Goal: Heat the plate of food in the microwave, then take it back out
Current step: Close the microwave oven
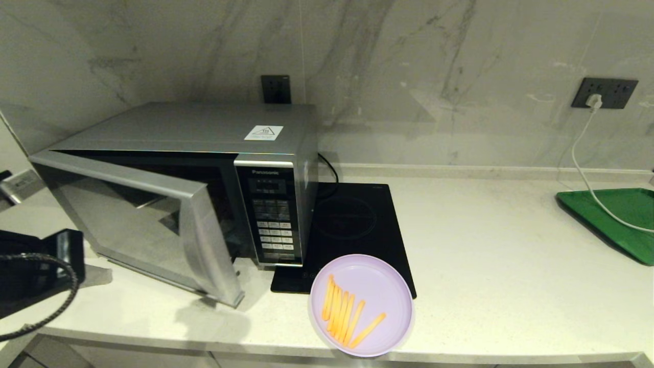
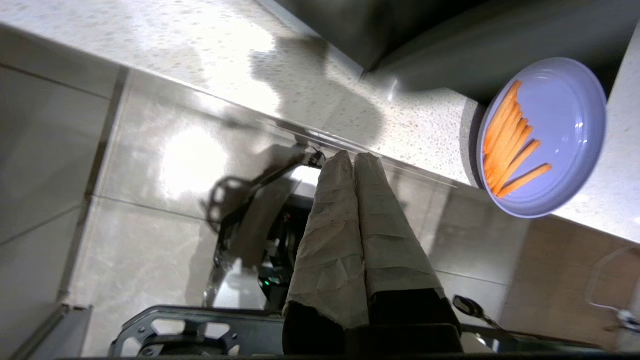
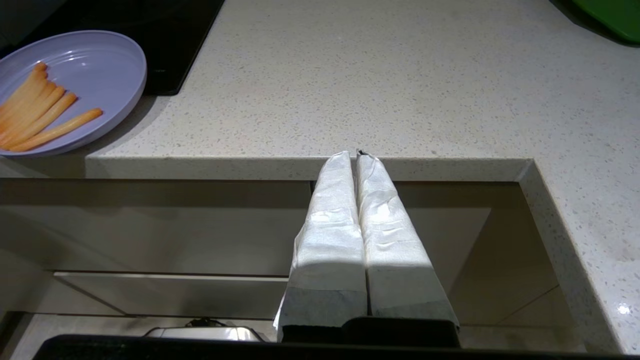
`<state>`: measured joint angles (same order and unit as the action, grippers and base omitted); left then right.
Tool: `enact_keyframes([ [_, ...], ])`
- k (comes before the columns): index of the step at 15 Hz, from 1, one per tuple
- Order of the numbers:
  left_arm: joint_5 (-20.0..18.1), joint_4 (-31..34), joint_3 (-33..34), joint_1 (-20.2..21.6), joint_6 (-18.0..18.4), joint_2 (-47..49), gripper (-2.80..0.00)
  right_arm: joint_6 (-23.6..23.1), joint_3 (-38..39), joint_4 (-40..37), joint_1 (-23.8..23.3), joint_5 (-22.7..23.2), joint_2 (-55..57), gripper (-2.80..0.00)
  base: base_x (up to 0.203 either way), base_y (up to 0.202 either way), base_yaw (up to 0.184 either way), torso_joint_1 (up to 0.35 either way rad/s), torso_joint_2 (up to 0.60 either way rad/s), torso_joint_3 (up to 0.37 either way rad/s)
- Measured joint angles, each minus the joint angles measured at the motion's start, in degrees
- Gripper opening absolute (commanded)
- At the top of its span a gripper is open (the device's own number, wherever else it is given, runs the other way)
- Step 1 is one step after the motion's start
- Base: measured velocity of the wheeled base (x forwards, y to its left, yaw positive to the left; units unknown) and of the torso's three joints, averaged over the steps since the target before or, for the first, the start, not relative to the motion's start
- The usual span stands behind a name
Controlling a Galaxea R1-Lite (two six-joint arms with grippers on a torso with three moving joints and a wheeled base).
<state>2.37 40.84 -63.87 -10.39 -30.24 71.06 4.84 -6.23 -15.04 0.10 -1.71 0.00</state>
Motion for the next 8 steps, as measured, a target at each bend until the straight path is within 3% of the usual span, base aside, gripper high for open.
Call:
enact_keyframes([
  [2,14.7,-6.9,4.1,-9.4,-6.6,2.1,-2.8,0.0,0.0,0.0,0.0,0.0,0.0,-2.8,0.0,0.0,0.0,0.0,0.0,0.0],
  [4,28.8,-18.0,8.3,-13.6,-9.7,5.3,-2.8,0.0,0.0,0.0,0.0,0.0,0.0,-2.8,0.0,0.0,0.0,0.0,0.0,0.0],
  [5,32.6,-21.8,9.5,-14.6,-10.0,6.3,-2.8,0.0,0.0,0.0,0.0,0.0,0.0,-2.8,0.0,0.0,0.0,0.0,0.0,0.0],
  [6,33.8,-23.6,10.2,-15.2,-10.1,7.1,-2.8,0.0,0.0,0.0,0.0,0.0,0.0,-2.8,0.0,0.0,0.0,0.0,0.0,0.0],
  [8,33.7,-24.1,10.8,-15.5,-10.4,8.2,-2.8,0.0,0.0,0.0,0.0,0.0,0.0,-2.8,0.0,0.0,0.0,0.0,0.0,0.0],
])
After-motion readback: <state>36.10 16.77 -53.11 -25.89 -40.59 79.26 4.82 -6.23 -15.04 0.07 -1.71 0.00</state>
